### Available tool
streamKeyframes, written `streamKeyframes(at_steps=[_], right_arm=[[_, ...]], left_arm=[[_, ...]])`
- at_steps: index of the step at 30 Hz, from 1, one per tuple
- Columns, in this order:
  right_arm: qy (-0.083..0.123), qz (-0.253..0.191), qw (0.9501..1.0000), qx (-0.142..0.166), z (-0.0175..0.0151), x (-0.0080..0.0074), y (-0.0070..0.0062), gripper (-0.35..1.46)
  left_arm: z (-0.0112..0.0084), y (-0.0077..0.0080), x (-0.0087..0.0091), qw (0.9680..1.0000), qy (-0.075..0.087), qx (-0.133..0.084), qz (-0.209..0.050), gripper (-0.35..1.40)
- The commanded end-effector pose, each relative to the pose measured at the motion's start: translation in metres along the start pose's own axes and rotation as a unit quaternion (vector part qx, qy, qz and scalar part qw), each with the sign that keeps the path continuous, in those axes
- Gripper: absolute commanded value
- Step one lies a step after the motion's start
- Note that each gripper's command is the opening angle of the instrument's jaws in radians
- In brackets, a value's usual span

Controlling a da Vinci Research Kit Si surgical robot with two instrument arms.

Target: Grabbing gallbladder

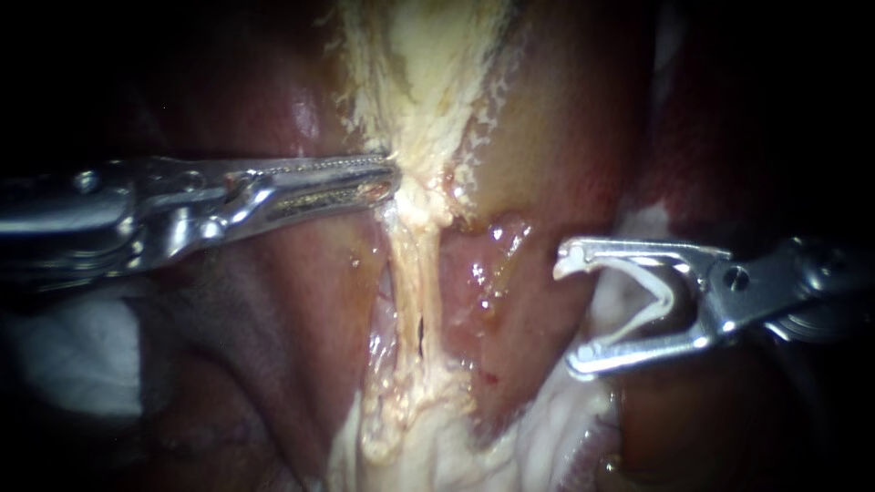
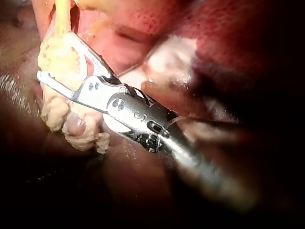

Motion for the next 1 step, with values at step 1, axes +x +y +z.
streamKeyframes(at_steps=[1], right_arm=[[0.0, 0.0, 1.0, 0.0, 0.0, 0.0, 0.0, 0.57]], left_arm=[[0.0, 0.0, 0.0, 1.0, 0.0, 0.0, 0.0, -0.35]])
